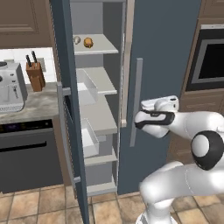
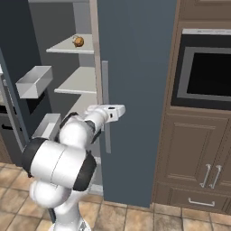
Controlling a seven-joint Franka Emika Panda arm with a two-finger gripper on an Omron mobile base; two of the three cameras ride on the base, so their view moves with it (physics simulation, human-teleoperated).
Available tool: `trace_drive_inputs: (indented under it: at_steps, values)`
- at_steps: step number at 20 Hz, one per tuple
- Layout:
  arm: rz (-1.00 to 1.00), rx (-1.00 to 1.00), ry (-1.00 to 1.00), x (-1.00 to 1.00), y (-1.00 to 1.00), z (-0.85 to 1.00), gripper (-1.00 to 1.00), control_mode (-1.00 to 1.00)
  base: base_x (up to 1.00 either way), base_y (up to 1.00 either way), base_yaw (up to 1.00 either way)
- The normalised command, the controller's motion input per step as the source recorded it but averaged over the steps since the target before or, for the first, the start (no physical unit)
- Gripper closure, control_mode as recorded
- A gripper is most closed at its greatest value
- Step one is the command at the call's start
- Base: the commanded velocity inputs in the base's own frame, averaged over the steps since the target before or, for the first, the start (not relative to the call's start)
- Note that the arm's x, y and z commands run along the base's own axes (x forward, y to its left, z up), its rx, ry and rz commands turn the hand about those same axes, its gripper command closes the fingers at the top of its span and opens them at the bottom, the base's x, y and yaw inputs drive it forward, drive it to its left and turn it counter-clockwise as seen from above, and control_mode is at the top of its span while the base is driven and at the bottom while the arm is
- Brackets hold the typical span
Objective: There's a chicken drumstick in the fridge that needs to be moved to the freezer for freezing. Pick up the chicken drumstick from the fridge, place it on any shelf in the freezer, and close the fridge and freezer doors when done.
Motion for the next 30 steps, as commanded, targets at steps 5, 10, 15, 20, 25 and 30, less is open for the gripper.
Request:
trace_drive_inputs:
  at_steps: [5,10,15,20,25,30]
  values:
    - [-0.07,0.00,-0.03,-0.64,-0.16,1.00,-1.00,-1.00,0.00,0.00,0.00]
    - [0.00,0.00,-0.11,-0.36,-0.09,1.00,-1.00,-1.00,0.00,0.00,0.00]
    - [0.00,0.00,0.09,-0.47,-0.04,1.00,-1.00,-1.00,0.00,0.00,0.00]
    - [0.00,-0.01,0.33,-0.81,-0.12,0.75,-1.00,-1.00,0.00,0.00,0.00]
    - [0.00,0.13,0.27,-1.00,0.10,-0.05,-1.00,-1.00,0.00,0.00,0.00]
    - [0.01,0.24,0.14,-1.00,0.53,-0.43,-1.00,-1.00,0.00,0.00,0.00]
